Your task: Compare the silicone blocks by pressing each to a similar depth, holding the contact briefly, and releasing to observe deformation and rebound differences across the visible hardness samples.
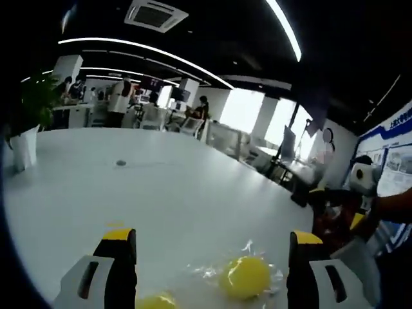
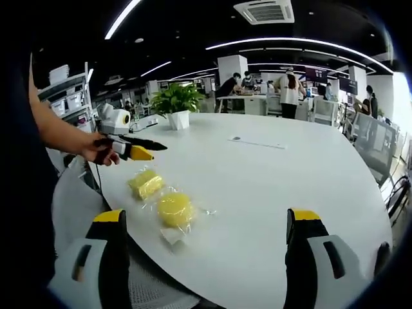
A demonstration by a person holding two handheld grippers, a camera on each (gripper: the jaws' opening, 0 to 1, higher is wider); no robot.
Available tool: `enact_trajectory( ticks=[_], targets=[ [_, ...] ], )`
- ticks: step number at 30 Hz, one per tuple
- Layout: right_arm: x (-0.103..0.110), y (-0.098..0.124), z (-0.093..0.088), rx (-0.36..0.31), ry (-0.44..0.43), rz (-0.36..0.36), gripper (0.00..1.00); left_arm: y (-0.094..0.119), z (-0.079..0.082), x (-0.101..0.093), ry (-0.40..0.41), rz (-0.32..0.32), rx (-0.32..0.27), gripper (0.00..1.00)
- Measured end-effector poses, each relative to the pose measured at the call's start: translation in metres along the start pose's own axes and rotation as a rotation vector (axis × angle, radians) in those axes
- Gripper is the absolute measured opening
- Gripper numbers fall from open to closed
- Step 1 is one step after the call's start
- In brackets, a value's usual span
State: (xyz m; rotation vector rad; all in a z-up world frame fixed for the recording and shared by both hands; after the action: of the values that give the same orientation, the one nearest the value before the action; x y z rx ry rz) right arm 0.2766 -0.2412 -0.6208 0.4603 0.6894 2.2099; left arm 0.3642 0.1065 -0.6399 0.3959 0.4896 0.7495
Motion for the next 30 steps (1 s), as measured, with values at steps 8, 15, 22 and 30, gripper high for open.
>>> enact_trajectory(
  ticks=[8, 15, 22, 30],
  targets=[
    [-0.003, -0.005, 0.012, 0.0, 0.023, 0.004, 0.96, 0.047, 0.01, 0.013, -0.111, 0.028, -0.018, 1.0],
    [-0.003, -0.012, 0.016, 0.005, 0.043, 0.009, 0.96, 0.077, 0.006, 0.024, -0.147, 0.076, -0.029, 1.0],
    [-0.001, -0.019, 0.013, 0.009, 0.067, 0.016, 0.96, 0.104, -0.018, 0.036, -0.143, 0.113, -0.007, 1.0],
    [0.003, -0.021, 0.006, 0.009, 0.081, 0.014, 0.96, 0.126, -0.049, 0.048, -0.115, 0.15, 0.017, 1.0]
  ],
)
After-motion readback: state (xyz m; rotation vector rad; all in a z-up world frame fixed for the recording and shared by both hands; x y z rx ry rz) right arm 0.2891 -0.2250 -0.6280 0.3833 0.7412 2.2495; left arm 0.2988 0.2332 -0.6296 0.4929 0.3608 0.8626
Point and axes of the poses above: the point that each gripper's makers call its tool centre point, and the gripper's own axes: y roughly backward along the fingers, x roughly to its left, z roughly out of its top, the point moved 10 cm from there along y, roughly backward along the fingers, and after that the axes turned 13 degrees about x, right-handed, at the moved point
